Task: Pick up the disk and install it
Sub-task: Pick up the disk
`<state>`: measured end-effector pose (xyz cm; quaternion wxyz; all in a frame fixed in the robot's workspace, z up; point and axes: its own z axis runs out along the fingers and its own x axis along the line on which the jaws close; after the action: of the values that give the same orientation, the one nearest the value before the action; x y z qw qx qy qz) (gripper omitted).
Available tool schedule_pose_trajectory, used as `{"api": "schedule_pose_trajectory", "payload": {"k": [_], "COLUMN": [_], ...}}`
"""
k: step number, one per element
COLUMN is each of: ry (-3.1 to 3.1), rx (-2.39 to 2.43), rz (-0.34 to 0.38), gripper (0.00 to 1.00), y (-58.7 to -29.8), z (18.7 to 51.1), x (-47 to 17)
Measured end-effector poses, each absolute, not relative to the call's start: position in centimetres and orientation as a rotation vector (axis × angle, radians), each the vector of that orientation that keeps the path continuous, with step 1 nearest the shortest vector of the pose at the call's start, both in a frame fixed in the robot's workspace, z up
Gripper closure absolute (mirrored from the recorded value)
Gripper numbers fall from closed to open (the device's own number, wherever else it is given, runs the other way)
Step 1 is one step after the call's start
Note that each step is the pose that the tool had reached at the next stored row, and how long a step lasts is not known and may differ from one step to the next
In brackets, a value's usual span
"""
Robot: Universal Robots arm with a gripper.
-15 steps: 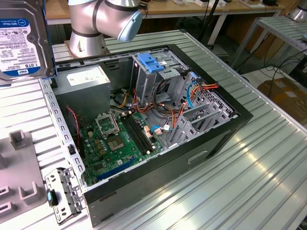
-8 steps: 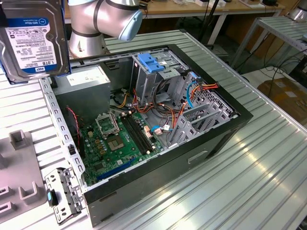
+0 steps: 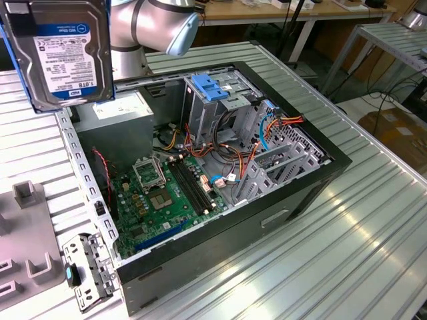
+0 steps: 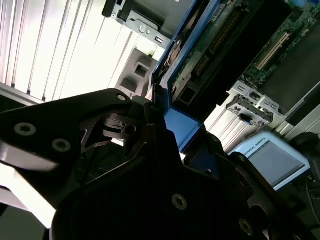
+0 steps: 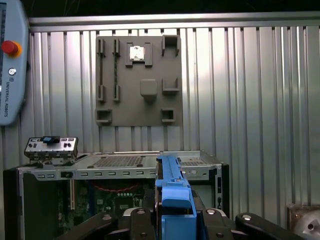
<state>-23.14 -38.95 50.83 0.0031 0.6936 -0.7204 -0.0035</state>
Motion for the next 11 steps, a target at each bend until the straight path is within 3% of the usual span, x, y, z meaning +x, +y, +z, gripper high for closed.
{"api": "schedule_pose_trajectory", "payload": {"k": [11], "ry": [-2.259], "rx": [2.175], "rz": [-0.011], "gripper": [0.63], "y": [-39.0], "z": [50.8], "x": [-19.4]}}
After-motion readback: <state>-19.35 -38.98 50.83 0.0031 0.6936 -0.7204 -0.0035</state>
